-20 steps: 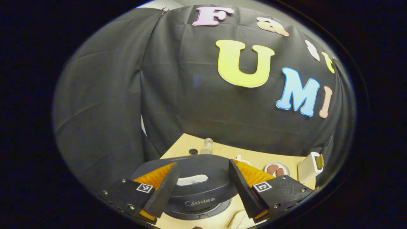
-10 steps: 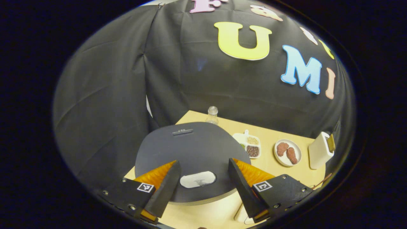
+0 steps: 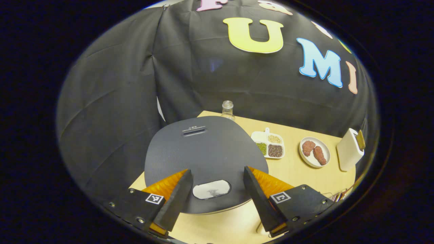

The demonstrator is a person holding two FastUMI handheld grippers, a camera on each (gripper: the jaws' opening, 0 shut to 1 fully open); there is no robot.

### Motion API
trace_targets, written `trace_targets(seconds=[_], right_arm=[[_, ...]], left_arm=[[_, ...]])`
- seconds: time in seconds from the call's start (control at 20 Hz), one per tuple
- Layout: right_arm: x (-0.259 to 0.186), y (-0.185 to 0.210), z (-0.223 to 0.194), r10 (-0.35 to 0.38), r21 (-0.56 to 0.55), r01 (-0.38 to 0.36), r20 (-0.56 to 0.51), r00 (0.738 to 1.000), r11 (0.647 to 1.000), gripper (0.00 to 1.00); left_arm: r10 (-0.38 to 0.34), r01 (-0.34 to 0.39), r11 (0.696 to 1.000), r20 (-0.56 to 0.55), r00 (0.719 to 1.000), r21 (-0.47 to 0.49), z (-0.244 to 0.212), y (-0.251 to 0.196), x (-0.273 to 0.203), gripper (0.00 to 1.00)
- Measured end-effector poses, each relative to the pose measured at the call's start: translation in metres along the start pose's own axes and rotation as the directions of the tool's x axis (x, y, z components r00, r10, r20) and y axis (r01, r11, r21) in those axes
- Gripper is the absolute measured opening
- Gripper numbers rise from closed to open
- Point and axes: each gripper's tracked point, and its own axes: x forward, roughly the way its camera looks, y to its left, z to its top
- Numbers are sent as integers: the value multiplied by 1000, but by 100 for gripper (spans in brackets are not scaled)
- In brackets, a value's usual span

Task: Close the left gripper, press the button to open the rice cooker; take a wooden spoon from the chopstick holder with the right hand, scoop a spoonful of rice and pour it into the rice cooker, then put the wooden spoon back into the chopstick holder.

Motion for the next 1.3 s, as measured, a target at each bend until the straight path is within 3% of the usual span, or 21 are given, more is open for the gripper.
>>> trace_targets(seconds=[0.5, 0.65, 0.75, 0.9, 1.1, 1.2, 1.3], right_arm=[[-29, -27, -25, -14, 52, 16, -38, 999, 999, 98], [-34, -43, -26, -8, 29, 9, -36, 999, 1000, 98], [-33, -51, -23, 3, 32, -2, -31, 1000, 999, 98], [-26, -53, -30, 59, 48, -57, -57, 997, 997, 98], [-11, -55, -10, 132, -29, -133, -45, 990, 991, 98], [-6, -63, 14, 123, -95, -123, -7, 992, 988, 98], [-9, -61, 49, 121, -101, -116, 47, 992, 988, 98]], left_arm=[[31, -30, 999, 37, 999, -16, -3, 0, -3, 98], [54, -54, 998, 0, 999, -28, -12, -3, -13, 99], [57, -59, 997, -44, 997, -55, -22, -11, -35, 98], [-5, 4, 997, -9, 1000, -77, -25, -33, -91, 94], [-30, 19, 996, 128, 991, 83, -6, -46, -166, 94], [-54, 18, 985, 206, 977, 171, 19, -50, -206, 96], [-117, 67, 981, 278, 954, 184, 40, -65, -244, 95]])
